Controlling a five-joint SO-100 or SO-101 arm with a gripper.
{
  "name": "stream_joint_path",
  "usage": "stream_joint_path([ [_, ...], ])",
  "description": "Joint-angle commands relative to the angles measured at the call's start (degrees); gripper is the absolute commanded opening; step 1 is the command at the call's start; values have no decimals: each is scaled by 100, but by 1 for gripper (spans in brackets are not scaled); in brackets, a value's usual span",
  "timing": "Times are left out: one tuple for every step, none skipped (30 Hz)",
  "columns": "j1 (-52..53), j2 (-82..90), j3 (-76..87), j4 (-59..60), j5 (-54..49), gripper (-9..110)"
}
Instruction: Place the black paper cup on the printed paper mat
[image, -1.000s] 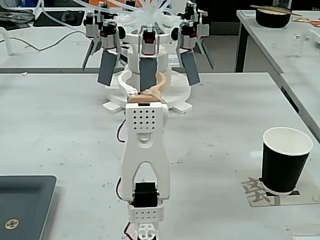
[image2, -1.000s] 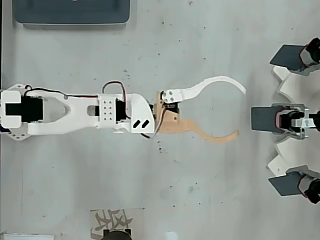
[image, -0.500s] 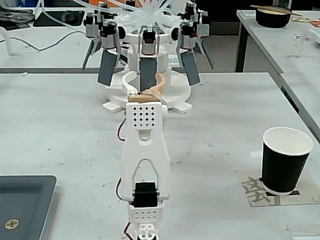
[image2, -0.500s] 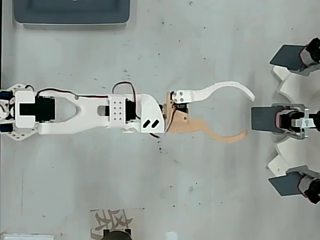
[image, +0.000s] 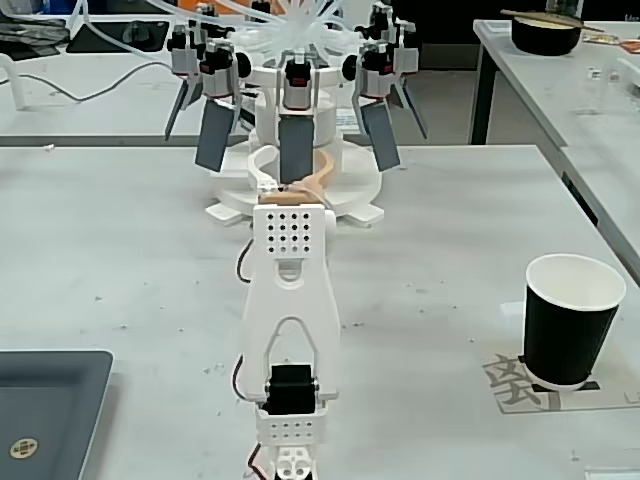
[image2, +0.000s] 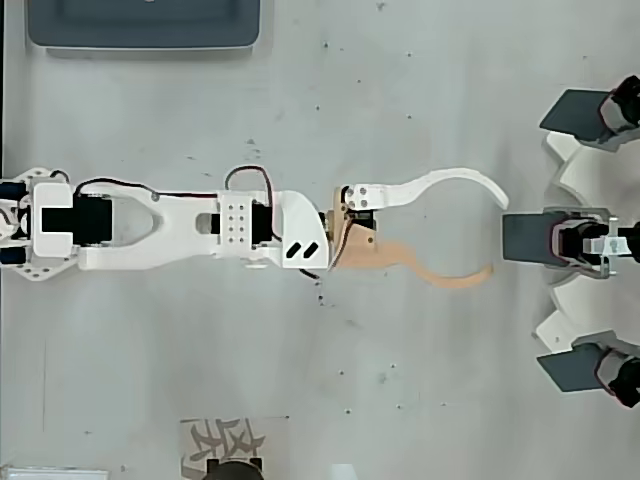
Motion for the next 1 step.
stream_joint_path([
  [79, 79, -211, -167, -44, 13],
])
